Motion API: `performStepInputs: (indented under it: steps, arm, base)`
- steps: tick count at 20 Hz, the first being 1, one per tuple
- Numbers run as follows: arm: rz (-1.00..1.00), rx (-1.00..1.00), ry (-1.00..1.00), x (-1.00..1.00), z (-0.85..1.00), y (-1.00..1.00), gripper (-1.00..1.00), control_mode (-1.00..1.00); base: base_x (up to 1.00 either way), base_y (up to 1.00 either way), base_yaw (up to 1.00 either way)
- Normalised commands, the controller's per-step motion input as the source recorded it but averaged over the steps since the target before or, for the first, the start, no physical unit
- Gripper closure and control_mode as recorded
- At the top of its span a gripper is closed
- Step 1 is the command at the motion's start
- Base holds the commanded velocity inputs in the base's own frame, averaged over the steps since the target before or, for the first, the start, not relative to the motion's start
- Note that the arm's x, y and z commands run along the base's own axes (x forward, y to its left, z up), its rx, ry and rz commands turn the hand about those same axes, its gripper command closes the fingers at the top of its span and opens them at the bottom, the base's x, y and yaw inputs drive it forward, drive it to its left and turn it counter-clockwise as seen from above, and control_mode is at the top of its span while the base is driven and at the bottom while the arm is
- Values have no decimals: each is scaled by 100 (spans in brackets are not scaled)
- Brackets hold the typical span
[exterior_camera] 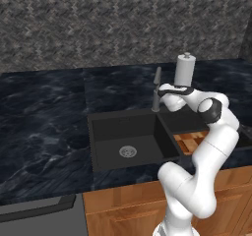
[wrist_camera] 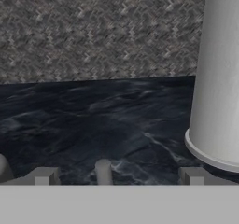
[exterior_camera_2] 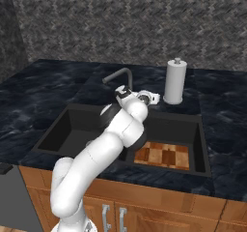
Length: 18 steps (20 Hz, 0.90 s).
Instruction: Turn on the sink faucet with hot water and rinse the cutting board for ten seconds, then turn off the faucet. Push the cutting board to reach the water if necessary.
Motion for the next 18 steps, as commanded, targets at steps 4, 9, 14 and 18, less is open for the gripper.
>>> performStepInputs:
  steps: [4,9,14,18]
  arm:
    - [0,0,0,0,0,-2,-100,-100]
    - [0,0,0,0,0,-7,-100,-100]
    - [0,0,0,0,0,-7,-100,-100]
    - [0,0,0,0,0,-6,-100,-100]
  base:
    - [0,0,0]
    - [0,0,0]
    - [0,0,0]
    - [0,0,0]
